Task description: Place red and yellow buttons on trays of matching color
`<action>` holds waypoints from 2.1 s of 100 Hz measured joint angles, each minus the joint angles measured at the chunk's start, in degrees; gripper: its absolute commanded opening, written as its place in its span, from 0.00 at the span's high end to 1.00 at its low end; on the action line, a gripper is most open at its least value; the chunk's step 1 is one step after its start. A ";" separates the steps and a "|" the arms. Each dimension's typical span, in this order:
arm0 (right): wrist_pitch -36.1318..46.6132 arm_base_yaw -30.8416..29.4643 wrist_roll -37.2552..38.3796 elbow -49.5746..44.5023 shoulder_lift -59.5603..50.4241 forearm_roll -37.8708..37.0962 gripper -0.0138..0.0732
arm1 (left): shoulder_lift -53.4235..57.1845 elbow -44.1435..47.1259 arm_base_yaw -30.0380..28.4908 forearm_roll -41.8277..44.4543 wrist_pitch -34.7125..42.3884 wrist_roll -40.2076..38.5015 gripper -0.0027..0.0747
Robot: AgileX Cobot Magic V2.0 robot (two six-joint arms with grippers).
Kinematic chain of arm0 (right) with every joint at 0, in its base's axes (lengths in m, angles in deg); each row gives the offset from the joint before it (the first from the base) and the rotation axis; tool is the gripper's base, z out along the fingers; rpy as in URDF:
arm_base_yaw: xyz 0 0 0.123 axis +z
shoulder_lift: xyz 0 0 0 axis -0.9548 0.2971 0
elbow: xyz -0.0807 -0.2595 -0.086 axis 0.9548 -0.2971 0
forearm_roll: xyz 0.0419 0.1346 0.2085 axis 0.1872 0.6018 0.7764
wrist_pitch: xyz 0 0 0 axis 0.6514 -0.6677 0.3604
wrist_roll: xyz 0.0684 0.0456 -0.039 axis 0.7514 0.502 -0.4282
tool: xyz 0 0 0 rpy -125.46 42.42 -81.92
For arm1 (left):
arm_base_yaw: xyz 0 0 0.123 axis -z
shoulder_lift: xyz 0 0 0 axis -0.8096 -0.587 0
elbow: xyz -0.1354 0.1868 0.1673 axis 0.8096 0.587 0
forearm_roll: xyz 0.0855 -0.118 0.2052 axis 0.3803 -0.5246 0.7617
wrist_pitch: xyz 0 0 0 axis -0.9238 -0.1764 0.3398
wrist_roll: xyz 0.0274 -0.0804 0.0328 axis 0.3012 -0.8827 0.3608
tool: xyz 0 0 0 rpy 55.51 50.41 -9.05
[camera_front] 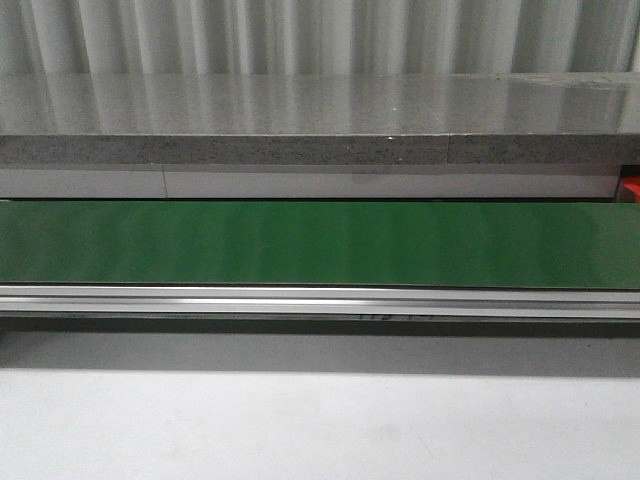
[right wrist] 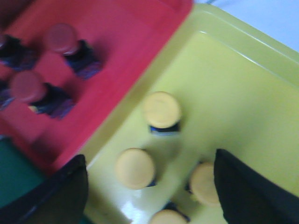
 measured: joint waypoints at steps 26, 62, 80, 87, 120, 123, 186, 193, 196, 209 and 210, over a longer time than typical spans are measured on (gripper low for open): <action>3.20 20.42 -7.03 -0.28 -11.95 0.00 0.19 | 0.00 0.00 0.00 0.00 0.00 0.00 0.99; 8.57 37.81 -14.47 -11.79 -29.45 0.11 0.42 | 0.00 0.00 0.00 0.00 0.00 0.00 0.99; 8.82 39.34 -14.88 -18.63 -37.96 0.11 0.82 | 0.00 0.00 0.00 0.00 0.00 0.00 0.99; 8.71 39.34 -15.01 -19.74 -40.51 0.11 0.92 | 0.00 0.00 0.00 0.00 0.00 0.00 0.99; 8.71 39.34 -15.00 -20.07 -43.90 0.11 0.92 | 0.00 0.00 0.00 0.00 0.00 0.00 0.99; 8.71 39.34 -15.00 -20.07 -43.90 0.11 0.92 | 0.00 0.00 0.00 0.00 0.00 0.00 0.99; 10.85 38.33 -22.05 -23.12 -47.24 3.55 0.92 | 0.00 0.00 0.00 0.00 0.00 0.00 0.99; 12.12 36.69 -25.48 -25.48 -49.81 6.88 0.92 | 0.00 0.00 0.00 0.00 0.00 0.00 0.99; 12.70 35.87 -26.89 -26.57 -51.24 8.34 0.92 | 0.00 0.00 0.00 0.00 0.00 0.00 0.99; 14.24 31.91 -31.38 -32.16 -56.41 14.36 0.92 | 0.00 0.00 0.00 0.00 0.00 0.00 0.99; 14.37 31.53 -31.52 -32.48 -56.99 14.55 0.92 | 0.00 0.00 0.00 0.00 0.00 0.00 0.99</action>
